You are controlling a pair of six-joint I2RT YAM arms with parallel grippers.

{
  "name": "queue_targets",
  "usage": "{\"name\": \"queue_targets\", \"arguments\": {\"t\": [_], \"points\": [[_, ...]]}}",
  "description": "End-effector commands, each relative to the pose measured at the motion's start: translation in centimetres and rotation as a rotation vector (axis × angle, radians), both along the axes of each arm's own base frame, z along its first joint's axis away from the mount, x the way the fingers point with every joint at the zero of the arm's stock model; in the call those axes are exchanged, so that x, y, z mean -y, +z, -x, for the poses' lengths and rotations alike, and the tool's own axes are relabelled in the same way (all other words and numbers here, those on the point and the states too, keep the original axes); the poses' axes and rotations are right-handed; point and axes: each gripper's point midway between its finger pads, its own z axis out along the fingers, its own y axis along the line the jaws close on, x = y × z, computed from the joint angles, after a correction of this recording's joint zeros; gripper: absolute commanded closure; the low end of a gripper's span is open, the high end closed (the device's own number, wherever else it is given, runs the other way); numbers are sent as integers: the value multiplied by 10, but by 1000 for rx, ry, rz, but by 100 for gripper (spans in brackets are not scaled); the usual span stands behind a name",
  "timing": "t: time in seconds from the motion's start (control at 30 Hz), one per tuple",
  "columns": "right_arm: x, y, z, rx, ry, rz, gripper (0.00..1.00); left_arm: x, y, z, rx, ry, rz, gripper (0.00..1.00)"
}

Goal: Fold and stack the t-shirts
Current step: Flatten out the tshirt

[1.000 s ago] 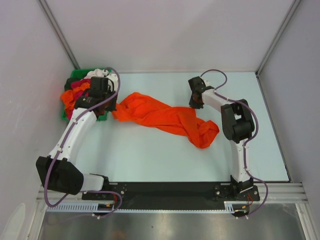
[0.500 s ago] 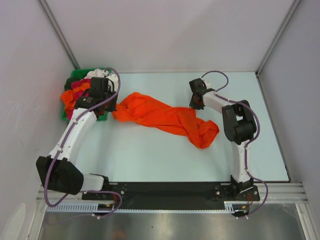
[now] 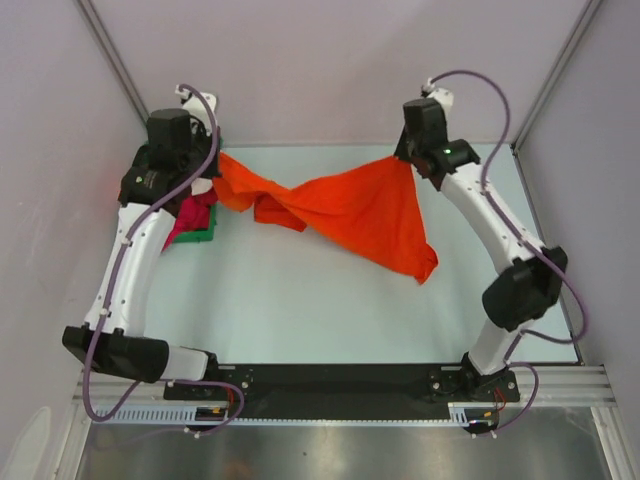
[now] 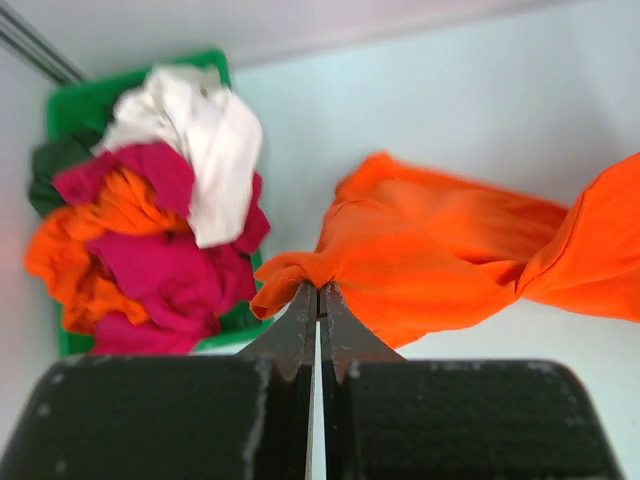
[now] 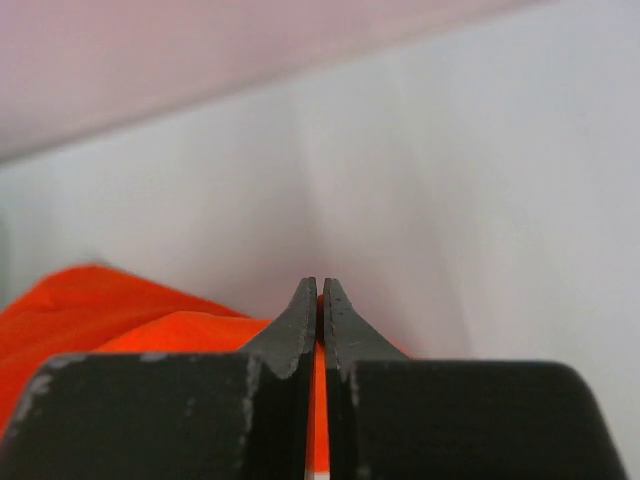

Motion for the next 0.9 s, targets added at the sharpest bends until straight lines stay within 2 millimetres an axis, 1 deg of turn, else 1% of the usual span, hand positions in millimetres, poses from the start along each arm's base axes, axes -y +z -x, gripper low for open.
{"name": "queue_targets", "arguments": {"t": [0.0, 0.03, 0.07, 0.1, 0.13, 0.2, 0.23, 0.27, 0.3, 0.33, 0.37, 0.4, 0.43, 0.47, 0.5, 0.53, 0.57, 0.6, 0.63, 0.67, 0.7, 0.73, 0.77, 0.8, 0.83, 0.87], "points": [[29, 102, 39, 168, -42, 50, 100, -6, 65, -2, 150, 12, 4, 100], [38, 119, 50, 196, -54, 53, 100, -7, 72, 0, 166, 14, 0, 100], [42, 131, 57, 217, -62, 55, 100, -9, 77, 1, 171, 23, -2, 100], [46, 145, 64, 244, -68, 53, 100, -10, 91, 5, 203, 27, 0, 100], [56, 162, 77, 274, -81, 63, 100, -12, 99, 9, 222, 28, -2, 100], [60, 179, 92, 310, -81, 71, 100, -14, 115, 19, 263, 26, -2, 100], [68, 196, 107, 352, -96, 81, 100, -16, 127, 28, 298, 26, -3, 100], [70, 203, 114, 369, -99, 92, 100, -17, 133, 34, 318, 25, -4, 100], [63, 212, 124, 395, -80, 92, 100, -18, 139, 40, 334, 25, -6, 100], [68, 218, 131, 411, -104, 113, 100, -21, 152, 53, 375, 24, -6, 100], [72, 228, 143, 435, -106, 129, 100, -22, 157, 60, 392, 21, -9, 100], [67, 232, 151, 445, -102, 141, 100, -24, 165, 68, 416, 21, -8, 100], [68, 237, 157, 456, -105, 147, 100, -26, 172, 75, 440, 20, -17, 100], [67, 245, 164, 472, -99, 156, 100, -28, 183, 88, 478, 18, -17, 100], [74, 252, 172, 488, -132, 170, 100, -30, 194, 95, 507, 23, -21, 100], [65, 257, 180, 502, -109, 173, 100, -31, 201, 102, 526, 20, -28, 100], [66, 261, 185, 512, -116, 184, 100, -34, 209, 110, 549, 24, -29, 100], [75, 268, 192, 525, -155, 224, 100, -36, 222, 119, 580, 30, -26, 100], [64, 270, 199, 535, -125, 227, 100, -37, 224, 124, 584, 31, -27, 100], [64, 271, 204, 539, -127, 238, 100, -38, 230, 130, 600, 32, -24, 100], [65, 272, 209, 540, -147, 259, 100, -40, 237, 141, 626, 31, -17, 100], [66, 274, 215, 548, -149, 259, 100, -39, 238, 146, 630, 25, -11, 100], [54, 274, 223, 555, -110, 256, 100, -39, 239, 150, 633, 24, -9, 100], [57, 273, 228, 557, -157, 258, 100, -41, 243, 160, 650, 25, -5, 100], [58, 275, 233, 553, -148, 311, 100, -42, 241, 164, 644, 25, -6, 100], [47, 276, 241, 558, -117, 321, 100, -43, 243, 169, 650, 25, -5, 100]]}}
